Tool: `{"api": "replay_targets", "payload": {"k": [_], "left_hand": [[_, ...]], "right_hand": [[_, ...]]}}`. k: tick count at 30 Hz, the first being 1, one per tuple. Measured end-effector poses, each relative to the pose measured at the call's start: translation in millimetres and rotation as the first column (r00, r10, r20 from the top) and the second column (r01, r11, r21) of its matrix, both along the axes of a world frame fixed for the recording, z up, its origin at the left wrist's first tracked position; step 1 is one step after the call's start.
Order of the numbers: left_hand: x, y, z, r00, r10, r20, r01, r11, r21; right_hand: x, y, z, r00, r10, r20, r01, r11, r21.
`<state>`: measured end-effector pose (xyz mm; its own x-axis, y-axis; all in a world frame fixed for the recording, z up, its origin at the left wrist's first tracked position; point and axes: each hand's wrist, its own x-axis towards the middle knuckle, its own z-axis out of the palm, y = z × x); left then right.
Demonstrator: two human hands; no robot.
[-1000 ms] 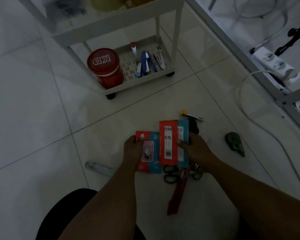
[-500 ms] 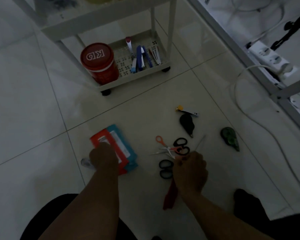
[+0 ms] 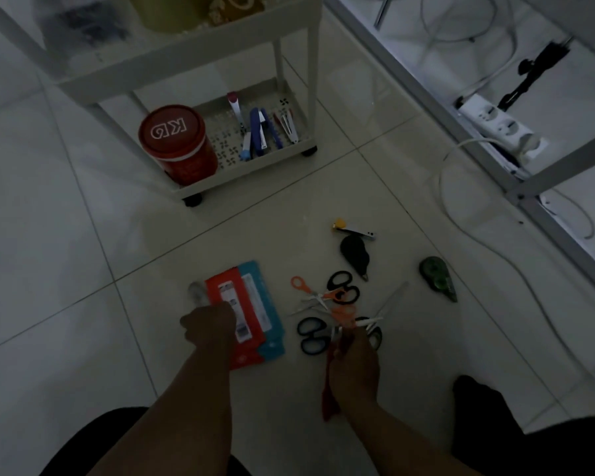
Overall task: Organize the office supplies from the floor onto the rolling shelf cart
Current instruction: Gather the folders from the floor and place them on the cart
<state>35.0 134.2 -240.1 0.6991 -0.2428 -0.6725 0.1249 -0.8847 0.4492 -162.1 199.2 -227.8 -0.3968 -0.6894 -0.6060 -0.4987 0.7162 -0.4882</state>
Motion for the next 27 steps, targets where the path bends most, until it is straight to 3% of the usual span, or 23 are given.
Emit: {"api": "replay_targets", "payload": {"k": [3, 7, 12, 15, 19, 22, 24, 27], "left_hand": [[-8, -7, -11, 0.954, -0.193, -0.230, 0.173, 0.979, -0.104], [-26, -16, 11, 0.913, -0.364, -0.183, 0.328, 0.923, -0.200], [-15, -23, 25, 0.939, -0.270, -0.213, 0.219, 0.947, -0.235], [-19, -21, 28, 0.921, -0.171, -0.349, 0.086, 0.965, -0.246], [-9, -7, 12, 0.960, -0.091, -0.265, 0.043, 0.982, -0.182], [12, -1, 2, 0.988, -0.137, -0.066, 0.128, 0.985, -0.115], [23, 5, -7, 0.991, -0.065, -0.115, 0.049, 0.989, -0.142], [27, 7, -14, 0.984, -0.072, -0.163, 0.057, 0.994, -0.093]], "right_hand": [[-3, -26, 1, 0.997, -0.074, 0.022, 0.074, 0.997, -0.006], [-10, -58, 3, 0.996, -0.059, 0.066, 0.064, 0.995, -0.082], [7, -85, 0, 0.994, 0.085, 0.070, -0.073, 0.984, -0.164], [30, -95, -4, 0.978, 0.158, 0.137, -0.136, 0.978, -0.156], [60, -106, -6, 0.948, 0.302, 0.104, -0.284, 0.945, -0.159], [75, -109, -9, 0.923, 0.384, -0.026, -0.383, 0.912, -0.143], [78, -105, -11, 0.887, 0.445, -0.126, -0.459, 0.879, -0.127], [80, -99, -13, 0.835, 0.512, -0.199, -0.537, 0.838, -0.097]]}}
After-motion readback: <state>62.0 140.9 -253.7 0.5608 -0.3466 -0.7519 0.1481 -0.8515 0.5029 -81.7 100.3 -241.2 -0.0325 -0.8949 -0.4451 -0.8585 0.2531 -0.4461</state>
